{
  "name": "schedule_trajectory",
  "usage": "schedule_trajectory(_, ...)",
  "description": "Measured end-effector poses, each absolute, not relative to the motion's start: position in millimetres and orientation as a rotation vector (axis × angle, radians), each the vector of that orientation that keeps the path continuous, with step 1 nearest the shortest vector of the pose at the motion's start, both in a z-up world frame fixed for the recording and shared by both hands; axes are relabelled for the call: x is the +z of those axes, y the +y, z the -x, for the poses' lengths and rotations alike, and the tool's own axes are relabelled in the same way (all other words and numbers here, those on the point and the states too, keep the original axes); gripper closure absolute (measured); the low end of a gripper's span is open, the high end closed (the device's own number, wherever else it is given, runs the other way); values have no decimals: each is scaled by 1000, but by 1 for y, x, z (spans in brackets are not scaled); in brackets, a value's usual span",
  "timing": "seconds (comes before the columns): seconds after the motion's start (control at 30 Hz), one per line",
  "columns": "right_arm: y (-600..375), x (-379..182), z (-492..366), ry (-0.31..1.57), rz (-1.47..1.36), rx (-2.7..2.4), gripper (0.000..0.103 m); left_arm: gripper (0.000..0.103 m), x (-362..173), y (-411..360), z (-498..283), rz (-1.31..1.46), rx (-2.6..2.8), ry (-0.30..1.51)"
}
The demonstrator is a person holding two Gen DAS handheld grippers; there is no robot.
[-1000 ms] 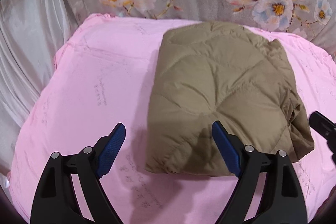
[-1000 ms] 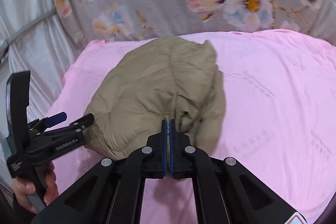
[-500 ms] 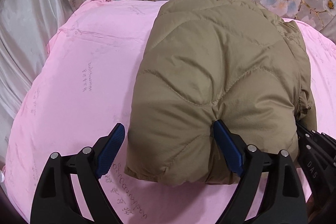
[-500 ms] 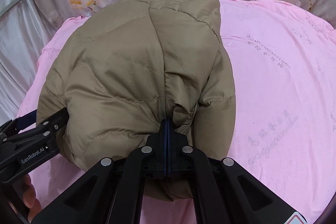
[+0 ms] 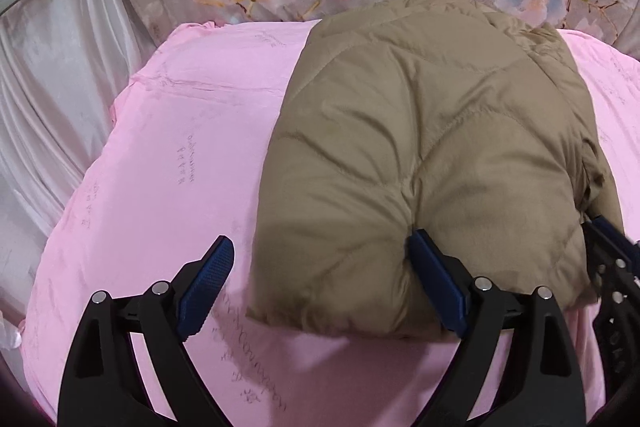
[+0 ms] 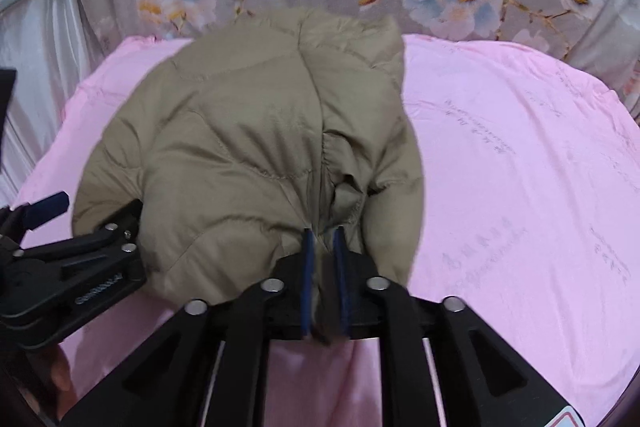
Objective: Fold large clothes
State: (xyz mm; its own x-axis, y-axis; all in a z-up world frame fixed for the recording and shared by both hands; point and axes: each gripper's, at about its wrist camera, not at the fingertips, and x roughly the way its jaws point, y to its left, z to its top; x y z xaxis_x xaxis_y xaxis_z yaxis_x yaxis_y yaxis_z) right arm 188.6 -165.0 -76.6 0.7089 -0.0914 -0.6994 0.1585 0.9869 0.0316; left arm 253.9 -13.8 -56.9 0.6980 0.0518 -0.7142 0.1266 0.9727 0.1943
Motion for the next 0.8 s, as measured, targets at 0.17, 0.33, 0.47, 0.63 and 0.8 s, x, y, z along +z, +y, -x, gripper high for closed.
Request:
schedule_trajectory(0.17, -158, -79, -152, 739, -56, -173, 39, 13, -63, 1, -223, -162, -63, 791)
schedule_trajectory(0.33, -150, -97, -138, 791, -67, -172, 36, 12, -81, 1, -201, -191, -52, 813)
schedule_trajectory(0.47, -141, -96, -128, 788, -45, -179, 35, 13, -95, 4, -188, -209, -31, 833)
schedule_trajectory(0.63, -135, -102, -117, 808, -46, -184, 33, 13, -92, 8, -175, -200, -25, 795)
schedule_trajectory(0.8, -132, -101, -106, 799, -52, -195, 33, 12, -89, 5, -162, -219, -14, 752)
